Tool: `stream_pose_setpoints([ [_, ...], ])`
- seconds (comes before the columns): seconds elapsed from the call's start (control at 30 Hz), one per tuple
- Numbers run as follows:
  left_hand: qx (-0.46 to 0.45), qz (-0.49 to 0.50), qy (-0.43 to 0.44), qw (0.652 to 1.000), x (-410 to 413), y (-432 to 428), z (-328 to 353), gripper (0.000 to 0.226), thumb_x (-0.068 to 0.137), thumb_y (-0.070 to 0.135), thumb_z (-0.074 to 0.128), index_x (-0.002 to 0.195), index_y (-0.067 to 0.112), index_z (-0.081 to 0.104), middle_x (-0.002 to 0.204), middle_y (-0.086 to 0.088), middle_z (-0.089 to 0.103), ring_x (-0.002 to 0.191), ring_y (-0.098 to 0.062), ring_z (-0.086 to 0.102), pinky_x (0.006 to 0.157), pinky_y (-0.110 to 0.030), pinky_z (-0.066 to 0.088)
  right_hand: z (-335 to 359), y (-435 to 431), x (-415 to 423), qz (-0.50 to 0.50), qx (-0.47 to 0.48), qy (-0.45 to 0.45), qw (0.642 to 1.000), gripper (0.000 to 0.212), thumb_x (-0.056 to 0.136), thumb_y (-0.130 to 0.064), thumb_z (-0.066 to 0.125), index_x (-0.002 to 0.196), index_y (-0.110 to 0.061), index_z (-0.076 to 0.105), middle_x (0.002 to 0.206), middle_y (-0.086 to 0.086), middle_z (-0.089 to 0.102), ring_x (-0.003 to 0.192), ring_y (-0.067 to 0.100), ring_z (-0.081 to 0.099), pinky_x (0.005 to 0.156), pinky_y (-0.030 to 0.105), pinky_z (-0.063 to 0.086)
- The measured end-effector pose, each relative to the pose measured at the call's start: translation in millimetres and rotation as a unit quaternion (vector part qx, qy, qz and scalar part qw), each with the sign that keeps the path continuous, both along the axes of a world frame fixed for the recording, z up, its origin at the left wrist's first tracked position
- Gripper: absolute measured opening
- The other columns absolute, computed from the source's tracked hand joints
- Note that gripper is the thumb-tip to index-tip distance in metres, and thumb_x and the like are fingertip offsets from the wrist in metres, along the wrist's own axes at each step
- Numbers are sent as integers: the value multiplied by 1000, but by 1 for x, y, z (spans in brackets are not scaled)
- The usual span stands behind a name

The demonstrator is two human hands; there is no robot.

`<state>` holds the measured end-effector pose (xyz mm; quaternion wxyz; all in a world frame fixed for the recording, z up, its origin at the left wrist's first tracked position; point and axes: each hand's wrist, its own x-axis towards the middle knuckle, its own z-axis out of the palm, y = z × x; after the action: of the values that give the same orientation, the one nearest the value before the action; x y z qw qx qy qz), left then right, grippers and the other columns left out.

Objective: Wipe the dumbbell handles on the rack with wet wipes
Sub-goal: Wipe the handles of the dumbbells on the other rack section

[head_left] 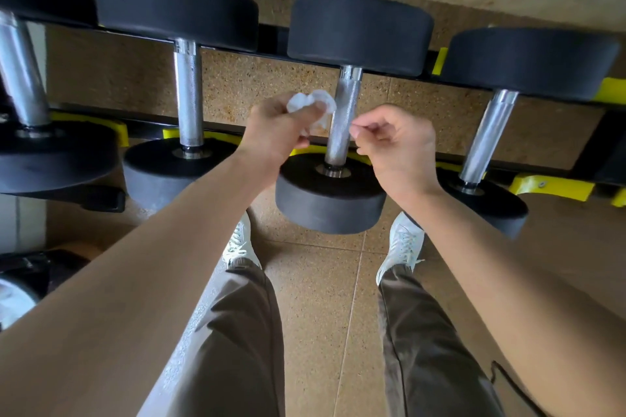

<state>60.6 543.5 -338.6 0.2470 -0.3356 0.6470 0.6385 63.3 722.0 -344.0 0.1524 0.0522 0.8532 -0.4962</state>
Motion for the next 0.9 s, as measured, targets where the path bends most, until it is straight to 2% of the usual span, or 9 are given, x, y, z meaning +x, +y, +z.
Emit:
stream_pose_setpoints([
  [0.03, -7, -4, 4, 1000, -2, -2, -1, 11, 91, 29, 74, 87, 20, 69, 57, 16, 61, 56, -4, 53, 64, -24, 48, 2, 2, -2, 1, 2, -10, 1000, 12, 86, -7, 75, 97, -10, 73, 89, 0, 73, 77, 14, 70, 76, 41, 60],
  [0.13, 8, -74, 7, 997, -7, -2, 4, 28, 91, 42, 71, 76, 18, 67, 54, 14, 60, 52, -3, 53, 65, -25, 47, 10, 1, -8, 45, -21, -44, 998, 47, 84, -13, 79, 127, -20, 62, 119, -3, 67, 87, 7, 71, 79, 24, 60],
  [0.17, 16, -101, 5, 995, -9, -1, 6, 32, 89, 47, 70, 75, 18, 68, 55, 14, 61, 52, -2, 54, 66, -25, 47, 10, -1, -10, 48, -36, -49, 997, 50, 84, -13, 79, 130, -19, 61, 122, -1, 66, 89, 8, 72, 79, 25, 60],
  [0.27, 37, -142, 10, 989, -13, 3, 8, 39, 75, 58, 69, 75, 19, 71, 60, 15, 65, 58, -3, 56, 65, -24, 45, 8, -4, -16, 20, -37, -39, 998, 23, 86, -9, 76, 109, -7, 73, 101, 5, 75, 86, 14, 74, 77, 38, 62],
  [0.37, 41, -75, 20, 996, -16, 5, 4, 30, 77, 44, 75, 69, 15, 68, 62, 4, 61, 56, -8, 54, 61, -23, 49, 9, -7, -22, -63, -71, -70, 993, 3, 89, -9, 74, 91, -9, 74, 84, 7, 74, 73, 11, 73, 64, 28, 60],
  [0.5, 19, 73, 34, 997, -24, 10, -3, 9, 87, 13, 78, 83, 9, 71, 69, -4, 65, 57, -11, 58, 62, -22, 56, 9, -21, -33, -235, -157, -128, 951, 10, 89, -8, 74, 81, -13, 70, 68, 4, 66, 55, 7, 59, 55, 19, 51],
  [0.67, 4, 216, 15, 976, -37, 20, -15, 24, 84, 4, 80, 68, 16, 66, 64, 5, 70, 59, -7, 64, 67, -23, 57, 1, -45, -50, -351, -210, -196, 891, 20, 79, -5, 82, 72, -15, 66, 63, 0, 64, 49, 5, 54, 55, 21, 48],
  [0.8, -19, 157, -9, 987, -38, 34, -18, 16, 88, 17, 78, 76, 22, 70, 55, 17, 65, 48, 4, 55, 85, -27, 52, -2, -27, -46, -385, -246, -221, 861, 13, 82, -5, 79, 78, -12, 70, 66, 1, 67, 55, 8, 59, 58, 21, 51],
  [0.9, -28, 117, 32, 992, -35, 42, -16, 9, 91, 18, 76, 85, 13, 71, 68, 11, 71, 54, 5, 61, 64, -9, 48, -11, -10, -48, -419, -218, -241, 848, 6, 84, -11, 78, 84, -12, 73, 65, -1, 66, 56, 7, 59, 57, 19, 51],
])
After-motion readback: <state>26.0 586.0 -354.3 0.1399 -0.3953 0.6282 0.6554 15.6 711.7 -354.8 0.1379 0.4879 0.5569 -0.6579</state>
